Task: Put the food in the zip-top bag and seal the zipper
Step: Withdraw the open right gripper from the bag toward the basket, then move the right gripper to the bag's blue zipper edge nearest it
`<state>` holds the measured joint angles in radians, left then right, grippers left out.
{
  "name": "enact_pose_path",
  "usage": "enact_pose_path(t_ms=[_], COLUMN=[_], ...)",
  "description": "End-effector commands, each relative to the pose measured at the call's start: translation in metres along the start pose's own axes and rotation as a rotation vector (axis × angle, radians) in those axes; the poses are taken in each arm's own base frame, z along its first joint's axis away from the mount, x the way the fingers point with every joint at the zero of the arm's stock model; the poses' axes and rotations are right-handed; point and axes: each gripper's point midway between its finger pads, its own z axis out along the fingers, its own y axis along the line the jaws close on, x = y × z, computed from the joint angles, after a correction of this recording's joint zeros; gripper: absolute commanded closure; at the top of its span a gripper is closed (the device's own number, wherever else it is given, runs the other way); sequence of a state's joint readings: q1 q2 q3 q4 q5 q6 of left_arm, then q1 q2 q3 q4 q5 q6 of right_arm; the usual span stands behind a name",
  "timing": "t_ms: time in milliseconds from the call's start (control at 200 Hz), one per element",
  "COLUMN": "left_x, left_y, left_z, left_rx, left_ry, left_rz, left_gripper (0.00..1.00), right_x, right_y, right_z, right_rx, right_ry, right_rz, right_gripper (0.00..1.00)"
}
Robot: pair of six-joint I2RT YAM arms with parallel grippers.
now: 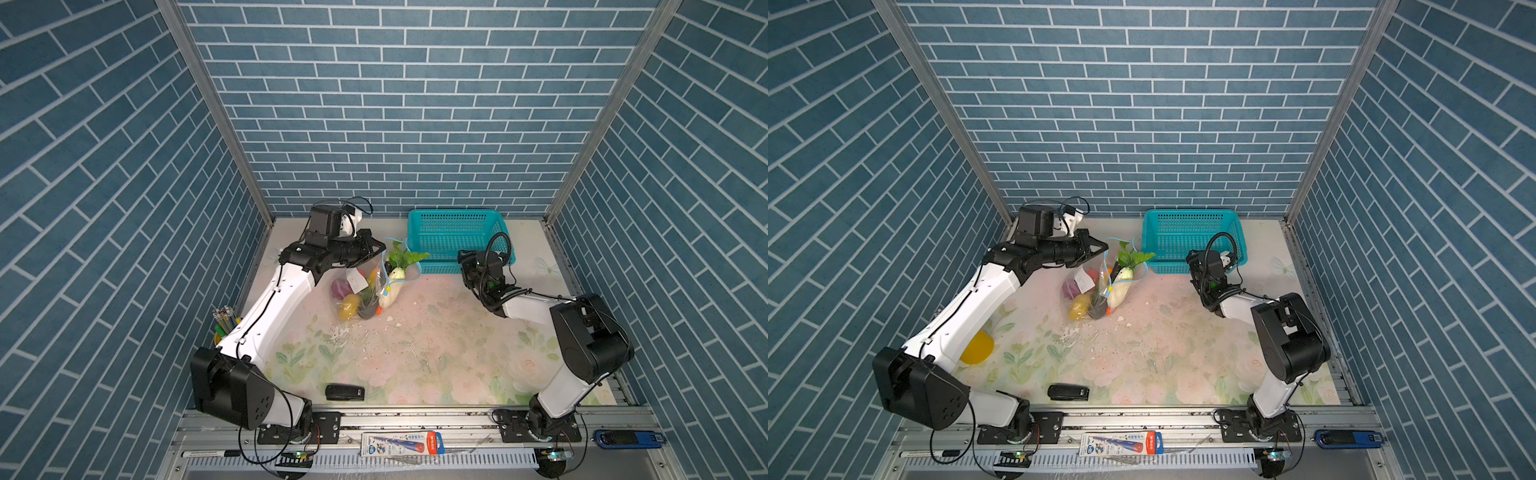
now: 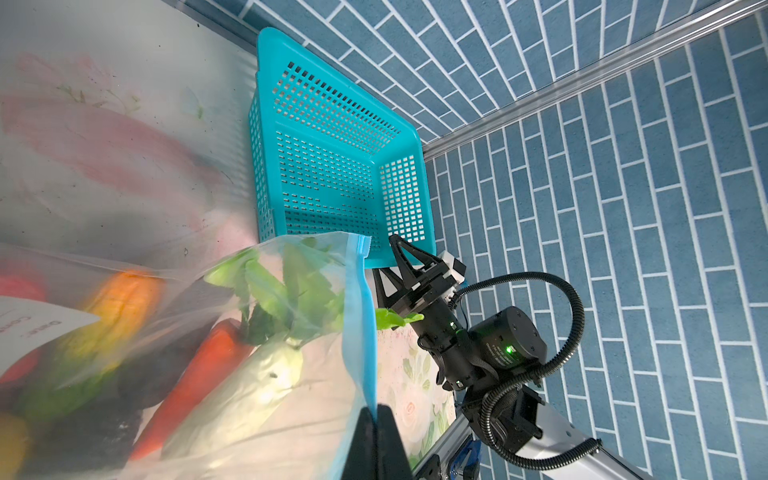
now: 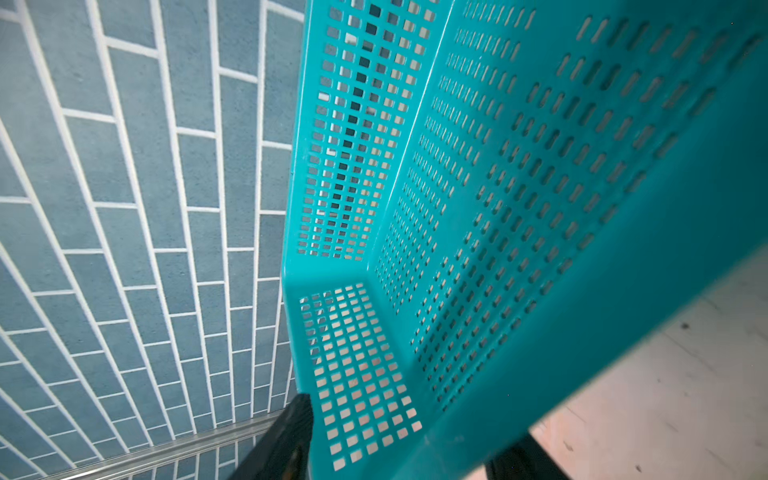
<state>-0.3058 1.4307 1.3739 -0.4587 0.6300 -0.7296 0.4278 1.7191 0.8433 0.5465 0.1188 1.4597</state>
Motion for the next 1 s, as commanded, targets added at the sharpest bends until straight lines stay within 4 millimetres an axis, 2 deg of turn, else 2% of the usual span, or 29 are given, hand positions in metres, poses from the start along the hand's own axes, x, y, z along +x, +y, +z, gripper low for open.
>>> enact_pose_path(t_ms=[0, 205, 375, 460, 715, 915, 995], left_x=[0.0, 0.0, 0.001, 0.001, 0.003, 0.002, 0.001], left_y=[-0.009, -0.007, -0.007, -0.007, -0.004, -0.002, -0.003], left_z=[-0.009, -0.007, -0.007, -0.009, -0.007, -0.006, -0.007], left_rx=[0.024, 0.022, 0.021, 0.022, 0.018, 0.015, 0.015], left_ry=[-0.013, -0.01, -0.009, -0.01, -0.01, -0.014, -0.018], left_rz=[0.026, 0.023, 0.023, 0.024, 0.021, 0.016, 0.015], left_gripper=[1.0, 1.0, 1.0, 1.0, 1.0, 1.0, 1.0], right_x=[-0.006, -0.017, 0.0, 0.017, 0.046, 0.089, 0.106], right_y=[0.02, 0.027, 0.038, 0.044, 0.049, 0.047, 0.059], right_z=[0.011, 0.023, 0.016, 0.002, -0.056, -0.091, -0.104], right_rx=[-0.056, -0.049, -0.019, -0.039, -0.083, -0.148, -0.254], right_ry=[0.004, 0.014, 0.147, 0.253, 0.417, 0.6, 0.639], right_rz=[-0.027, -0.066, -0.189, -0.256, -0.36, -0.373, -0.394], right_gripper=[0.36, 0.37, 0.41, 0.44, 0.51, 0.57, 0.62])
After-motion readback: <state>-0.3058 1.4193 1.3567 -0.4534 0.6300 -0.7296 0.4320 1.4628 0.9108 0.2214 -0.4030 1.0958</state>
